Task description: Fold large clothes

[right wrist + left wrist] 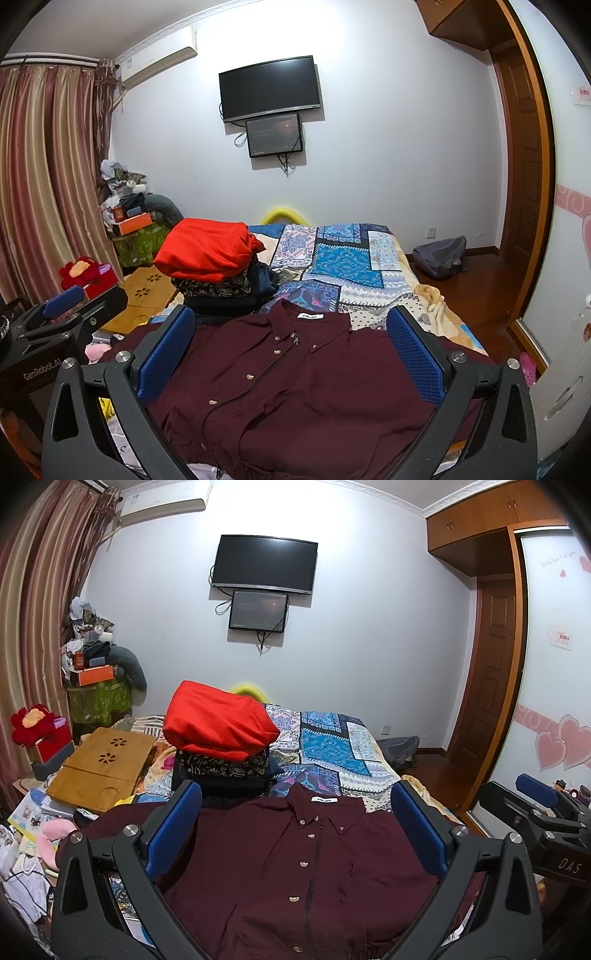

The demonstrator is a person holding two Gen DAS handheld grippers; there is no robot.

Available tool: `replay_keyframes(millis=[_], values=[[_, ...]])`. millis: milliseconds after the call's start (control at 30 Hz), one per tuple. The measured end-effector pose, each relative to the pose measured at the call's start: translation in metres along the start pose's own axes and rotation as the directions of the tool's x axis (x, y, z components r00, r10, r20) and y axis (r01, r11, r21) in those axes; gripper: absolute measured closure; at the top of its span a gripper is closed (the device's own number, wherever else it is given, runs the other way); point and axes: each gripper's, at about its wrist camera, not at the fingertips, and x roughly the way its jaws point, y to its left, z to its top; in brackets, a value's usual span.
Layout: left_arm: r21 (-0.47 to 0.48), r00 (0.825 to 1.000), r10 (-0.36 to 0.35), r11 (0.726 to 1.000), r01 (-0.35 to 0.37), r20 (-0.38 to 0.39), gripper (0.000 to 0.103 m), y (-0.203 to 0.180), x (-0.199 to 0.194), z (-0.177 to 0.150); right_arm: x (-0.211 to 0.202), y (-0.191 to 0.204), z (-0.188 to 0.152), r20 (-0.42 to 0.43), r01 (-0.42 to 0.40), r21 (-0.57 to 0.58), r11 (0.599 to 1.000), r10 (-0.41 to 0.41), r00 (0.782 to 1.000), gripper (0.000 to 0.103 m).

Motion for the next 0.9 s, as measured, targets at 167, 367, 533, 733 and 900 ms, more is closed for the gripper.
replay_keyframes(millis=[167, 367, 533, 733, 900], values=[[0.001, 1.000, 0.000, 1.000, 0.000, 0.001, 0.000, 0.0013, 0.0009, 0.0005, 0.0003, -0.0008, 0.0001, -0.001, -0.003, 0.002, 1.000, 0.003, 1.000, 0.000], [0.001, 1.000, 0.000, 1.000, 0.000, 0.000, 0.000, 0.0008, 0.0011, 0.0006, 0.0005, -0.0011, 0.0003, -0.002, -0.001, 0.001, 1.000, 0.001, 1.000, 0.000], [0.003, 1.000, -0.003, 1.000, 0.003, 0.000, 0.000, 0.0003, 0.0017, -0.0002, 0.0007, -0.0014, 0.0008, -0.002, 0.000, 0.003, 1.000, 0.000, 1.000, 0.000], [0.002, 1.000, -0.007, 1.000, 0.007, -0.002, 0.000, -0.0003, 0.0026, 0.0000, 0.0014, -0.0026, 0.0011, -0.002, 0.002, 0.002, 1.000, -0.002, 1.000, 0.000], [0.003, 1.000, -0.009, 1.000, 0.009, -0.002, 0.000, -0.0020, 0.0028, 0.0003, 0.0018, -0.0039, 0.0015, -0.002, 0.003, 0.006, 1.000, -0.003, 1.000, 0.000]])
